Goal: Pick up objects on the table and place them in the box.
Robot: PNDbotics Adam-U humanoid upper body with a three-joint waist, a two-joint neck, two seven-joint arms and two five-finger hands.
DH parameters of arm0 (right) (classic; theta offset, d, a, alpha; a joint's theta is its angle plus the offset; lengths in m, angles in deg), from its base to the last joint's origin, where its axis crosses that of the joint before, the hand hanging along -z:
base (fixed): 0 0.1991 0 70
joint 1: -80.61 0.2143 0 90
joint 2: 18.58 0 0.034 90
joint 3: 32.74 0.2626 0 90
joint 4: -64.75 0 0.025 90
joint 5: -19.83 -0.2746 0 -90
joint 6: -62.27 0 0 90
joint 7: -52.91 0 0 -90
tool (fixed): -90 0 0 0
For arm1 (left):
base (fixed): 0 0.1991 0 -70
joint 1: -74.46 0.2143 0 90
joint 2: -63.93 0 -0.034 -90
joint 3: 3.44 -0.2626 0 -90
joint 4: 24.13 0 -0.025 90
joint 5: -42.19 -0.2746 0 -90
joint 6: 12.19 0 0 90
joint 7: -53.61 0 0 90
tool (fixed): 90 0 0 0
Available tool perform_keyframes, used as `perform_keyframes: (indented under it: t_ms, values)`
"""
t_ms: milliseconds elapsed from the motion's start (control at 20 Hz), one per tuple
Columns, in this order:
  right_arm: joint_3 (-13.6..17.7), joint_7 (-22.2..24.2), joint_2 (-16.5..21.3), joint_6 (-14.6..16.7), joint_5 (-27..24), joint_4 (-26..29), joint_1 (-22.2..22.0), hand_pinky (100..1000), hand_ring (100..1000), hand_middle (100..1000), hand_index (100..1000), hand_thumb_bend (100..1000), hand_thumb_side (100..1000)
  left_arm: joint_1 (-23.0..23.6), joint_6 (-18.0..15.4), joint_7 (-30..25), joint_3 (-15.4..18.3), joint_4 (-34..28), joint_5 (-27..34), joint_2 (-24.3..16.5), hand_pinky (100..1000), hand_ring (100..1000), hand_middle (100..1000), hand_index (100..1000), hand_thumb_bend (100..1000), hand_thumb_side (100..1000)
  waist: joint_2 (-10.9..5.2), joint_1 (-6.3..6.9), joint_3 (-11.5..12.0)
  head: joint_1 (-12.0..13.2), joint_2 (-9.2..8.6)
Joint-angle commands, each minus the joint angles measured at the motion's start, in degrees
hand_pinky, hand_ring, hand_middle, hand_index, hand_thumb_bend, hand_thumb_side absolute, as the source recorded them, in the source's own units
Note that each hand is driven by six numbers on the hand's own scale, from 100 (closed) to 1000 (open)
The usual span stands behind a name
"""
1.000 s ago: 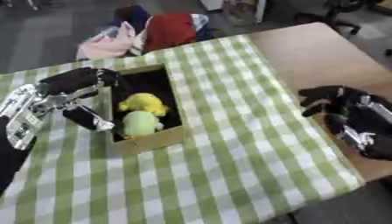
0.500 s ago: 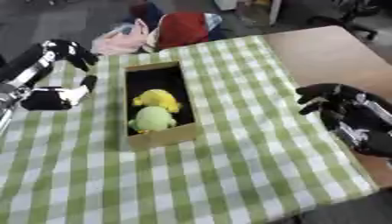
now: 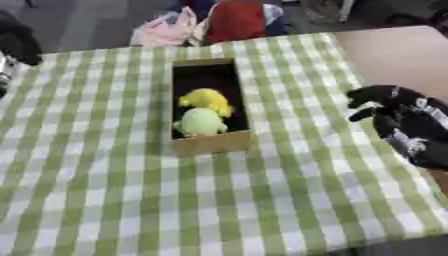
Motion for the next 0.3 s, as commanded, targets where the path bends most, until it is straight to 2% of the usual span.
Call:
perform_keyframes:
  t_ms: [50, 100, 300]
  values:
    - [0.80, -1.45, 0.96, 0.07, -0.19, 1.39, 0.47, 711, 920, 688, 859, 100, 439, 1.02, 1.59, 1.32, 2.77, -1.65, -0.31, 1.94, 626, 581, 593, 741, 100, 772, -0.30, -0.19, 0.50, 1.17, 0.61]
    - [0.78, -1.88, 0.92, 0.05, -0.29, 1.48, 0.55, 708, 915, 682, 854, 100, 433, 1.60, 1.84, 1.51, 3.29, -1.67, -0.60, 2.87, 629, 583, 595, 744, 100, 812, -0.14, -0.23, 0.74, 1.53, 0.70]
    - [0.69, -3.10, 0.86, -0.12, -0.38, 1.57, 0.87, 706, 912, 675, 848, 100, 435, 2.94, 2.19, 2.07, 4.87, -1.99, -1.42, 5.39, 631, 585, 597, 746, 100, 852, 0.48, -0.21, 1.67, 2.31, 0.64]
